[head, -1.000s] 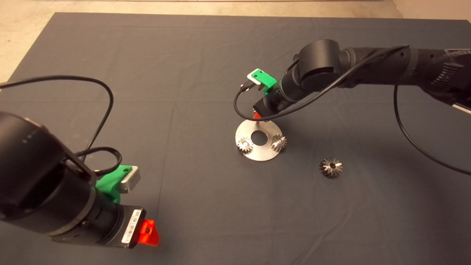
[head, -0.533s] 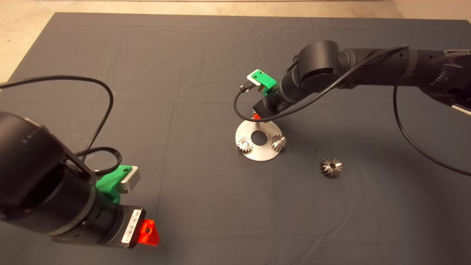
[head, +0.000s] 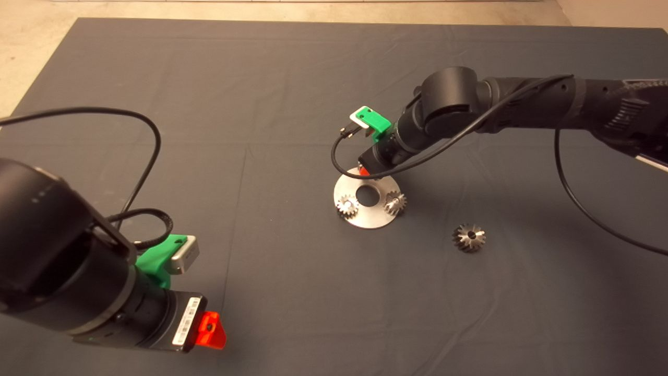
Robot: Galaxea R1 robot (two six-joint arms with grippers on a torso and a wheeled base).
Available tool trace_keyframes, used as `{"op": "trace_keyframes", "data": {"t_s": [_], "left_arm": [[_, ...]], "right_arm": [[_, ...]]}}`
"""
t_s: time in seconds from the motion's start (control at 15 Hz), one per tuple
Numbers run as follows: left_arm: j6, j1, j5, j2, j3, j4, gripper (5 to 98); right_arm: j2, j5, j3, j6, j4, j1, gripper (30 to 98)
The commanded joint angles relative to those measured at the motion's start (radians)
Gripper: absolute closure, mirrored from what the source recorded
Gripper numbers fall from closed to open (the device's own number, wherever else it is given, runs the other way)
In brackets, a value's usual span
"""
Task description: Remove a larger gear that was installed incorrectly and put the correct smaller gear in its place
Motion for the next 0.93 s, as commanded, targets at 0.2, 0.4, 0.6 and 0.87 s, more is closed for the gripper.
{"op": "trace_keyframes", "data": {"t_s": [0.2, 0.4, 0.6, 0.87], "left_arm": [[-0.003, -0.006, 0.006, -0.002, 0.015, -0.004, 6.1], [-0.003, -0.006, 0.006, -0.002, 0.015, -0.004, 6.1], [-0.003, -0.006, 0.006, -0.002, 0.015, -0.004, 6.1], [-0.003, -0.006, 0.006, -0.002, 0.013, -0.003, 6.1]], "right_arm": [[0.006, 0.005, 0.009, -0.004, 0.009, 0.03, 89.5], [0.008, 0.005, 0.008, -0.004, 0.006, 0.03, 89.5], [0.01, 0.006, 0.006, -0.004, 0.004, 0.03, 89.5], [0.014, 0.009, 0.003, -0.004, 0.002, 0.028, 89.5]]}}
